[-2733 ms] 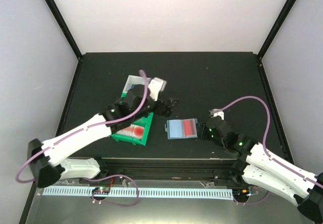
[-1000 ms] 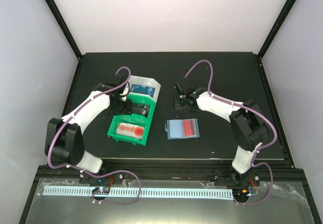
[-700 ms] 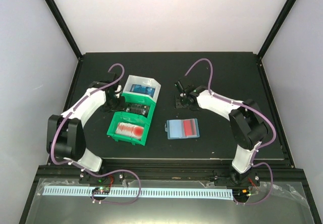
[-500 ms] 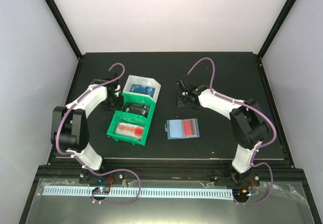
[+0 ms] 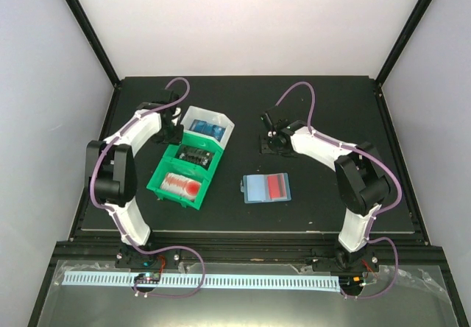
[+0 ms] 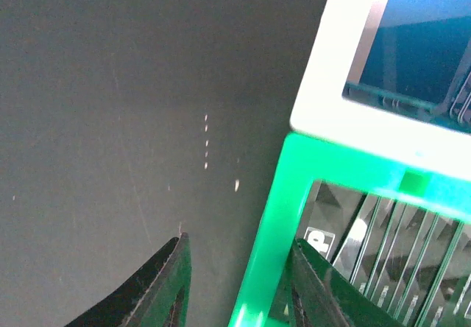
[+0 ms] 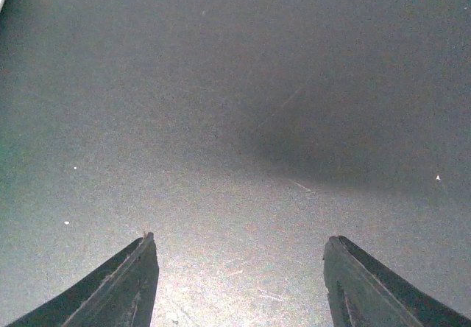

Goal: Put the credit cards into the card holder
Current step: Adjust the storage box at the center of the board.

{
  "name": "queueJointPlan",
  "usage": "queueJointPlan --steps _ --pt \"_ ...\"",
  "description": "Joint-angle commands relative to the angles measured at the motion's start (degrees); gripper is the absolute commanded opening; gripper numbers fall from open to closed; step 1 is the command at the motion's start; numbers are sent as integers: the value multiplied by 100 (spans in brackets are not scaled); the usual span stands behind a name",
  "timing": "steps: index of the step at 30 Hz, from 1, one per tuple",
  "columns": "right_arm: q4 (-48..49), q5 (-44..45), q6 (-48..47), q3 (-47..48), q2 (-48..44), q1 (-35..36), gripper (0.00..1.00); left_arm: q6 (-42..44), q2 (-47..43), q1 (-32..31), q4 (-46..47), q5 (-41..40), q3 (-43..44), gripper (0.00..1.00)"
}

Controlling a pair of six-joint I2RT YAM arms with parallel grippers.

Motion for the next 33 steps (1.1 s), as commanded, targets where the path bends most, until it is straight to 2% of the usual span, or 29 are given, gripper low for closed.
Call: queueJointPlan --steps 1,11,18,21,25,28,33 --pt "-120 -34 -146 136 16 -43 63 446 302 49 433 -129 477 37" --pt "-120 -131 -165 -5 -163 -52 63 592 837 69 557 -164 1430 40" --pt "-36 -305 -169 -53 -207 -58 63 433 996 49 206 449 2105 48" --pt "5 -342 -182 -53 -262 -73 63 308 642 15 70 803 1931 51" --pt "134 -519 -163 -92 -335 -191 63 329 -64 -82 409 1946 1390 59" --pt "225 -714 -185 -90 -308 -276 63 239 -204 -236 527 2590 1274 64" --pt "329 -934 -206 -74 -280 -391 63 -92 47 -518 -160 2442 1203 58"
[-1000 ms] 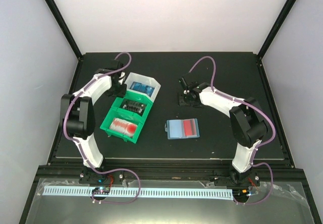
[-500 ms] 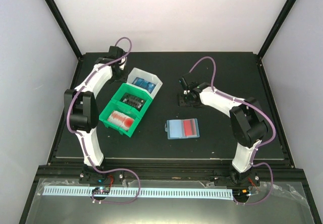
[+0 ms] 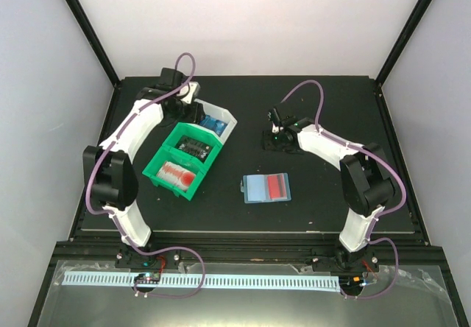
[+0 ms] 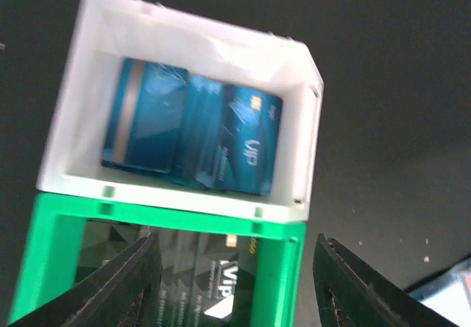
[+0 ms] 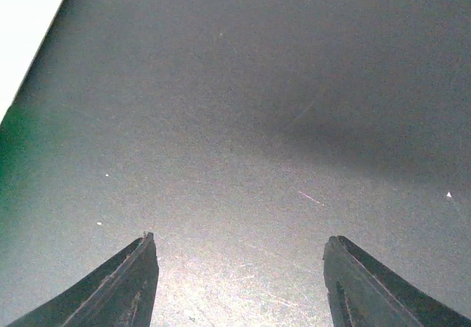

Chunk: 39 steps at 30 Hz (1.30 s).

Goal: Put the credit cards into the card holder
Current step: Adjust the storage box at the center of the board, then pick up the credit card from the storage box.

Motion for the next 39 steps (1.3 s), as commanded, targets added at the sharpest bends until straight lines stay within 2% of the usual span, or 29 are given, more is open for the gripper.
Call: queueJointPlan --steps 1,3,9,12,15,20,26,39 --pt "222 -298 -83 -41 -146 -96 63 -294 126 -251 -518 213 -221 55" --pt "270 -347 -77 -88 -149 -105 63 -270 55 -308 -605 30 -528 51" --pt "484 -598 29 -352 -95 -104 64 -91 111 -321 -685 -487 -988 49" --pt "512 -639 56 -427 -53 -104 64 -76 368 -321 -676 -606 -965 50" --pt "560 -675 95 -493 -39 -100 64 -10 588 -313 -537 -824 -892 57" --pt "548 -729 119 -493 25 -104 64 28 1080 -313 -609 -847 -488 58" --pt "489 -694 101 -446 95 -103 64 -5 1395 -303 -710 -629 -288 57" --pt "388 -681 67 -314 272 -114 64 -403 1417 -99 -791 568 -22 44"
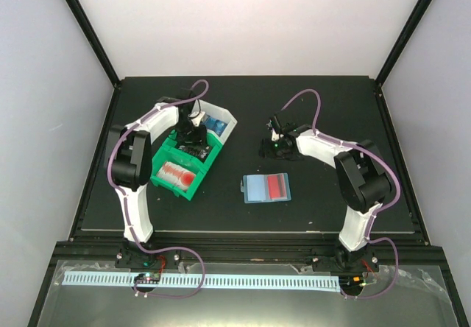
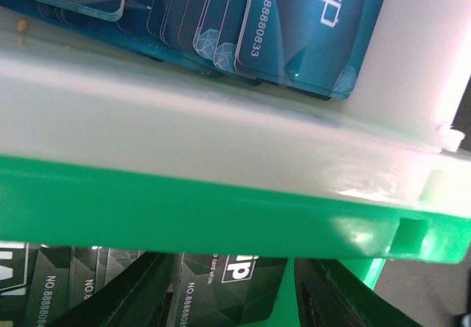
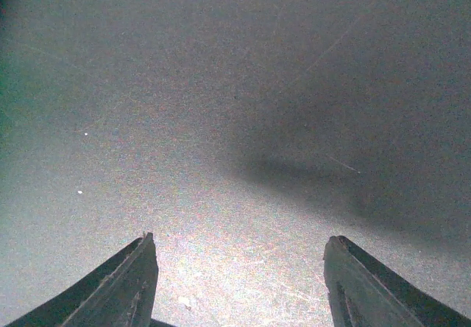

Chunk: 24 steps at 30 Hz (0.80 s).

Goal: Put the credit cards into the card holder
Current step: Pick up the credit card from the storage box.

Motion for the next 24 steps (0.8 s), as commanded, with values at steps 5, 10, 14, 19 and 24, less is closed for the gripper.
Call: queueJointPlan --steps 5,10,14,19,24 --pt "-27 -46 -31 166 98 -38 64 -262 30 109 27 103 61 47" --pt "-21 -109 -59 174 124 -36 64 -214 83 100 239 -273 -149 52" --pt "161 -439 -162 172 161 -35 64 -189 221 61 292 -41 -239 43" --pt "245 -799 -294 306 380 2 63 -168 231 38 317 159 -245 28" --pt "204 -914 -463 537 609 179 62 -133 219 38 285 336 -220 27"
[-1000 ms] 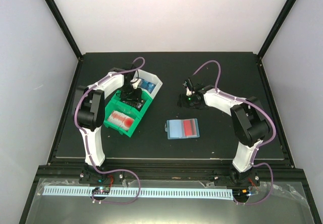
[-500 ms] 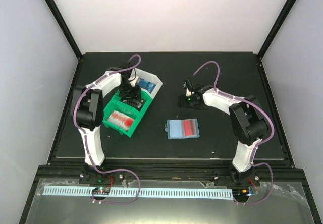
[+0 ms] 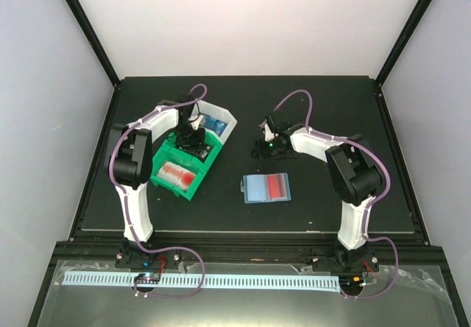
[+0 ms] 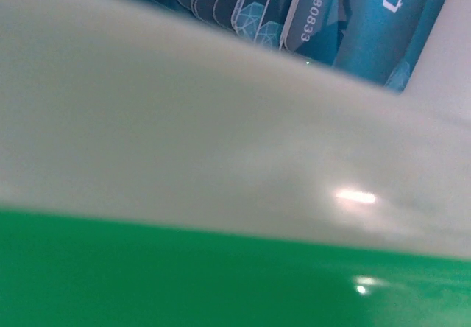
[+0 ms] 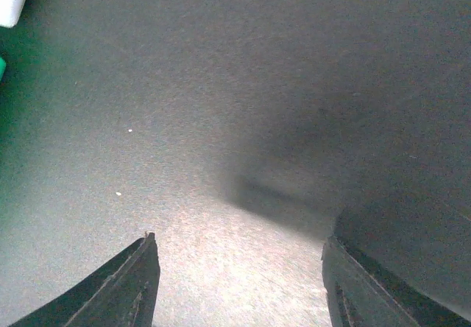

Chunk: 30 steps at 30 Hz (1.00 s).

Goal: Put the credit cards into the card holder
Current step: Pick up the credit card from the storage box.

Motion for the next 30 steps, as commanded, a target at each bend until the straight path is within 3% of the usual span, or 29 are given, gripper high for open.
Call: queueJointPlan --steps 1,16,22,30 --pt "64 -246 -254 301 203 180 62 65 81 -32 49 314 4 27" --pt "25 -203 -250 609 359 473 62 203 -19 -32 -134 1435 101 26" --pt "8 -170 -248 610 372 491 62 268 -127 -32 -244 1733 74 20" --pt "-47 -55 -196 555 325 491 62 111 -320 -53 -347 2533 -117 19"
